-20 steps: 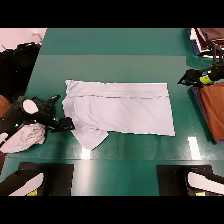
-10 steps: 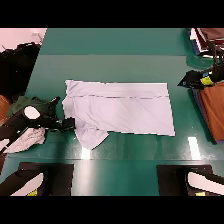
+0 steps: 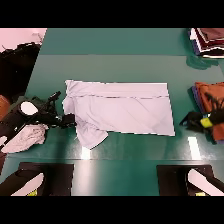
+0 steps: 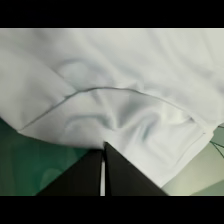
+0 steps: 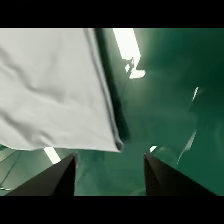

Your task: Fold the shirts.

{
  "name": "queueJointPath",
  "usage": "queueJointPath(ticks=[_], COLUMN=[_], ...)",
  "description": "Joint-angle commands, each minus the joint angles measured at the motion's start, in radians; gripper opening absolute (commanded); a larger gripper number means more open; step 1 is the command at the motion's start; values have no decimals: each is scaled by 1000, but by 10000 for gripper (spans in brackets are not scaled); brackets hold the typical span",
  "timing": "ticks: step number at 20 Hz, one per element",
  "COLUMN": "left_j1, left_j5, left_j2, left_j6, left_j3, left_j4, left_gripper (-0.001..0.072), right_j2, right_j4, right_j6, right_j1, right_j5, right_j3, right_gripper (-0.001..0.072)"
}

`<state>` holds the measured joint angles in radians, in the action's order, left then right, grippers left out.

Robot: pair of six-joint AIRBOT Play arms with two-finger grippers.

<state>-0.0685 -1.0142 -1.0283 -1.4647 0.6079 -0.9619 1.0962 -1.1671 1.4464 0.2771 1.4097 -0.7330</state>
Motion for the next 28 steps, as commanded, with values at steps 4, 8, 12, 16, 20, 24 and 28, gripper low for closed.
queueJointPath(ticks=[4, 8, 12, 16, 20, 24, 28], left_j1=[0, 0, 0, 0, 0, 0, 0], left_j5=[-8, -7, -7, -38, -63, -272, -454], left_j2=[1, 1, 1, 2, 141, 314, 400], left_j6=[6, 6, 6, 6, -51, -95, -113], left_j3=[11, 11, 11, 11, 11, 11, 19], left_j4=[1, 0, 0, -5, -81, -120, -41], left_gripper=[22, 22, 21, 20, 19, 19, 20], right_j2=[-45, -45, -45, -45, -103, -259, -401], right_j4=[164, 180, 179, 179, 177, 124, -24], right_j6=[-50, -60, -73, -114, -124, -118, -23], right_j1=[80, 80, 80, 80, 80, 80, 80], right_j5=[-136, -176, -195, -166, -140, -62, 91], right_j3=[282, 258, 227, 227, 227, 218, 114], right_gripper=[428, 305, 84, 14, 13, 11, 11])
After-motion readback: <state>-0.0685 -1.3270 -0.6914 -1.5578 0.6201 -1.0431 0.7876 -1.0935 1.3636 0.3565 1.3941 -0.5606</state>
